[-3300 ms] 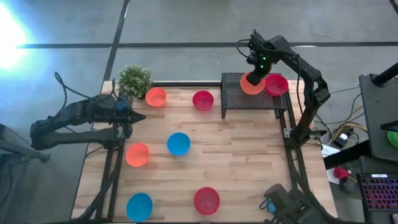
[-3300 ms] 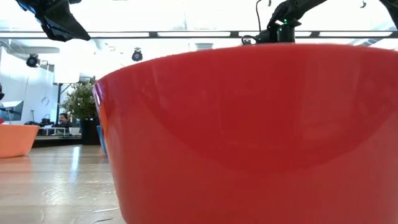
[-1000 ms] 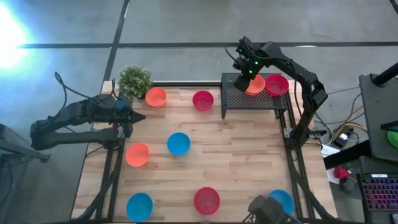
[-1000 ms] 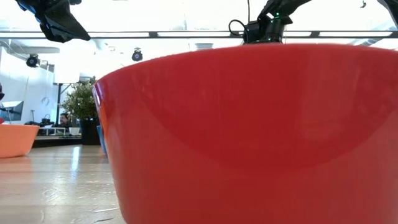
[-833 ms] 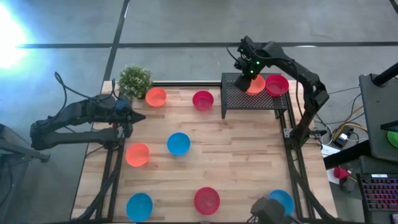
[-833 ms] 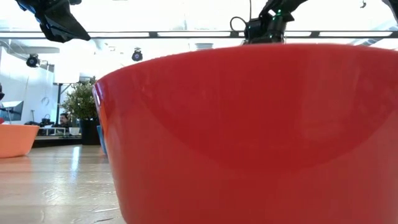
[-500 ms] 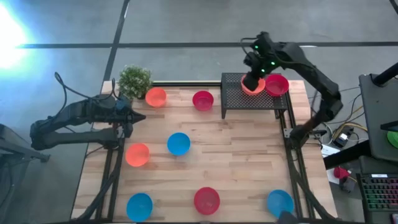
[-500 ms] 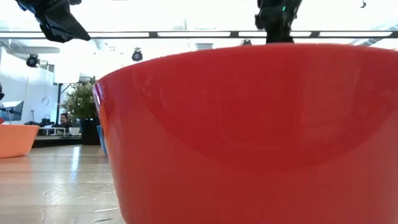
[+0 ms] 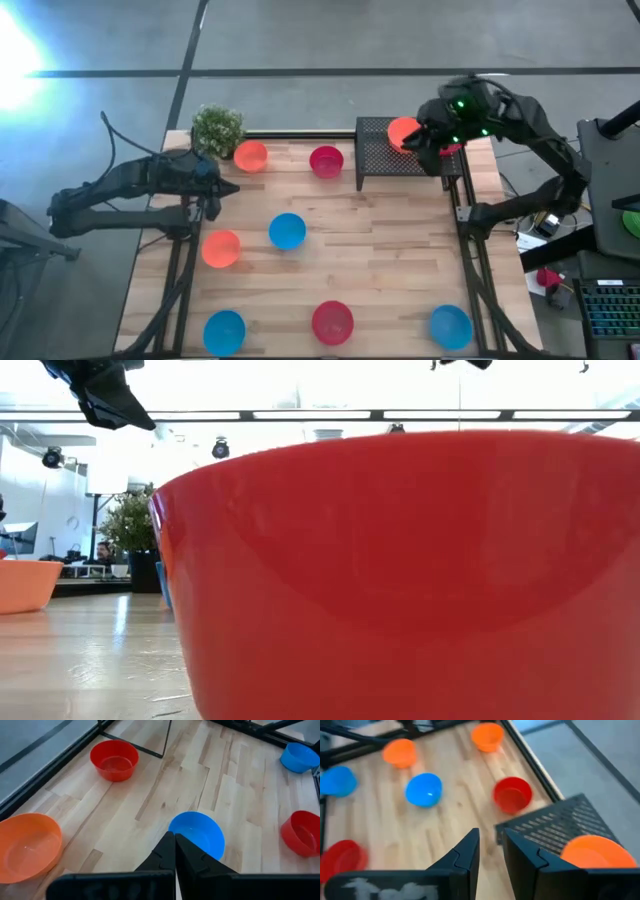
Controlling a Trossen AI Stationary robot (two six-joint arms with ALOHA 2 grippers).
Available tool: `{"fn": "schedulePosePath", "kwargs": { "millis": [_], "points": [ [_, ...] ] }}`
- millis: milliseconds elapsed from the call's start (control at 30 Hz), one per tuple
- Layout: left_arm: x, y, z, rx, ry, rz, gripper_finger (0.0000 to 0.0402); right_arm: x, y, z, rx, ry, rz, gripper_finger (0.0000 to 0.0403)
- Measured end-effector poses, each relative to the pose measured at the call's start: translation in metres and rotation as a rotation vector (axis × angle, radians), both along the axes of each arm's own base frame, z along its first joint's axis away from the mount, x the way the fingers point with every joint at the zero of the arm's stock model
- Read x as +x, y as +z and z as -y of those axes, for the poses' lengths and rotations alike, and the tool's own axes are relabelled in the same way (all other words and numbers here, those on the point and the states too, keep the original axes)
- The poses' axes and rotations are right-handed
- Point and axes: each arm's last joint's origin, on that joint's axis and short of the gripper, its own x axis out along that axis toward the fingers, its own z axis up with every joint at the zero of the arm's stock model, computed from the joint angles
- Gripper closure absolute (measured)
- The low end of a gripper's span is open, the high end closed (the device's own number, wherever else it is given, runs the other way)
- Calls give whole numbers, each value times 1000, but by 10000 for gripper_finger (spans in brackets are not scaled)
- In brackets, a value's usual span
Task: Pick & Place Mini bowls
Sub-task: Put the top blue bowl on the shelf
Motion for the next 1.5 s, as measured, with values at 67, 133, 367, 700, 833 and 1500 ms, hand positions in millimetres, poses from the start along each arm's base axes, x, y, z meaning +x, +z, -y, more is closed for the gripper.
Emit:
{"fn": "schedulePosePath", "kwargs": {
  "millis": [67,133,367,700,833,1500],
  "points": [
    [6,-1,-1,-16,-12,-22,402,-2,2,-9,1,27,20,327],
    [12,-2,-2,-33,-29,-39,402,-4,2,-15,8,49,28,329],
    [29,-10,2,-96,-126,-109,402,-4,-9,-27,24,106,-4,327],
    [44,-30,3,-133,-176,-253,402,4,-22,-25,31,110,-31,329],
    [58,-42,5,-131,-224,-340,402,4,-23,-25,32,109,-33,334],
    [112,-108,13,-196,-281,-656,402,2,-22,-25,32,108,-28,334]
  ]
}}
